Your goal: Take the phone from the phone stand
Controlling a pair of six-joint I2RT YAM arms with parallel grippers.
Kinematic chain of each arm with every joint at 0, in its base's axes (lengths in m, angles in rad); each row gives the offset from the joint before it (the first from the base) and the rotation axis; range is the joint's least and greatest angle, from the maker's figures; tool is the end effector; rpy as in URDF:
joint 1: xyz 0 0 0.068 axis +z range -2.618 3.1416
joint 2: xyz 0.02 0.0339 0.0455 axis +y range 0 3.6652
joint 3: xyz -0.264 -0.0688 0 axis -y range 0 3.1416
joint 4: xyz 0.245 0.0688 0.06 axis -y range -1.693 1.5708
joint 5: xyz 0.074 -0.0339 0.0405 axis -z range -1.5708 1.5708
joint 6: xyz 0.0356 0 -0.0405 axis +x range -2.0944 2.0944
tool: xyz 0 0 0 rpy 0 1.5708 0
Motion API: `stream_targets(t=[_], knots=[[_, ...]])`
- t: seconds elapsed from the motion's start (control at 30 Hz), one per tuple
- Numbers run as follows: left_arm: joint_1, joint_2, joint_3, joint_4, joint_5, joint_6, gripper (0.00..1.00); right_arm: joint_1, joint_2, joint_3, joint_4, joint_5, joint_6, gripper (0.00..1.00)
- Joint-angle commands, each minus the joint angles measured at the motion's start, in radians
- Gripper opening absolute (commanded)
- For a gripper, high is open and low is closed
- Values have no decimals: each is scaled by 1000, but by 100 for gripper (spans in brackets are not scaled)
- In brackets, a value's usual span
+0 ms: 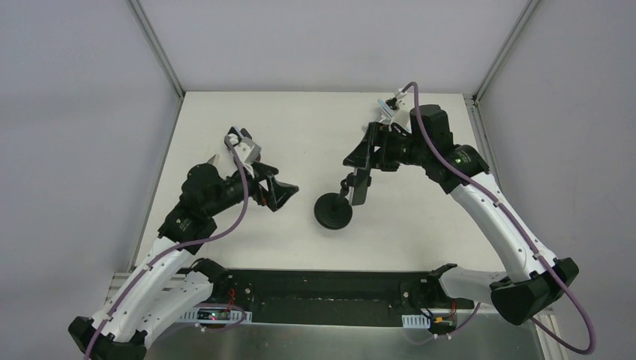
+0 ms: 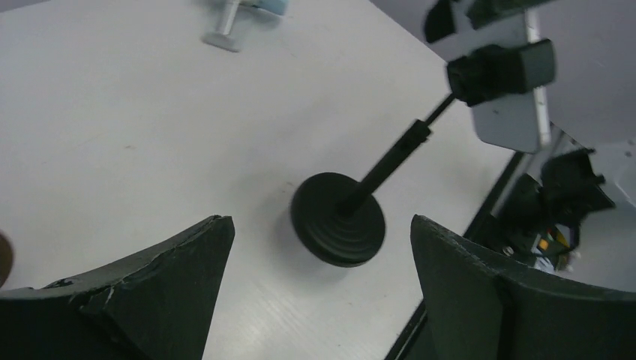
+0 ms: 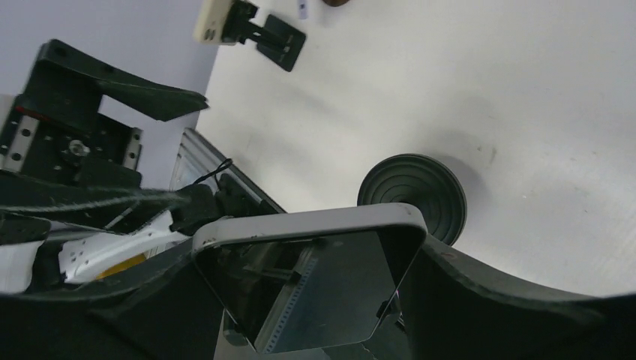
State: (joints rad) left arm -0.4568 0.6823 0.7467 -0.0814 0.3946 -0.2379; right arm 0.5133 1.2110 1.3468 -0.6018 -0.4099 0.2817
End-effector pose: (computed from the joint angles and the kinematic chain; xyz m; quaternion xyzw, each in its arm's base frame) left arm 0.1399 -0.0840 0.3538 0.2130 0.6801 -0.3655 0.5988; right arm 0.2169 0.1385 0.4053 -0.2024 0.8155 0.3586 0.4066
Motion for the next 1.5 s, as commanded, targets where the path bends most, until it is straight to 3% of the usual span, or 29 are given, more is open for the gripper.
stream_targets(t=[0.0,0.17,0.47,0.93,1.2,1.4,1.47], knots=[[-156,9,-31,188,108,94,92,37,-75,-7,250,-205,1,0],[-294,71,-41,282,71,122,94,84,-108,-52,313,-257,-30,0],[-380,182,-21,352,91,182,93,113,-163,-105,432,-339,-3,0],[-456,295,20,468,94,143,72,132,-165,-109,484,-360,39,0],[-464,320,39,496,122,123,48,133,-181,-119,496,-396,41,0],[-464,329,62,498,228,106,2,133,-209,-167,525,-387,-26,0],[-463,337,70,497,265,86,0,134,-223,-184,528,-379,-92,0]])
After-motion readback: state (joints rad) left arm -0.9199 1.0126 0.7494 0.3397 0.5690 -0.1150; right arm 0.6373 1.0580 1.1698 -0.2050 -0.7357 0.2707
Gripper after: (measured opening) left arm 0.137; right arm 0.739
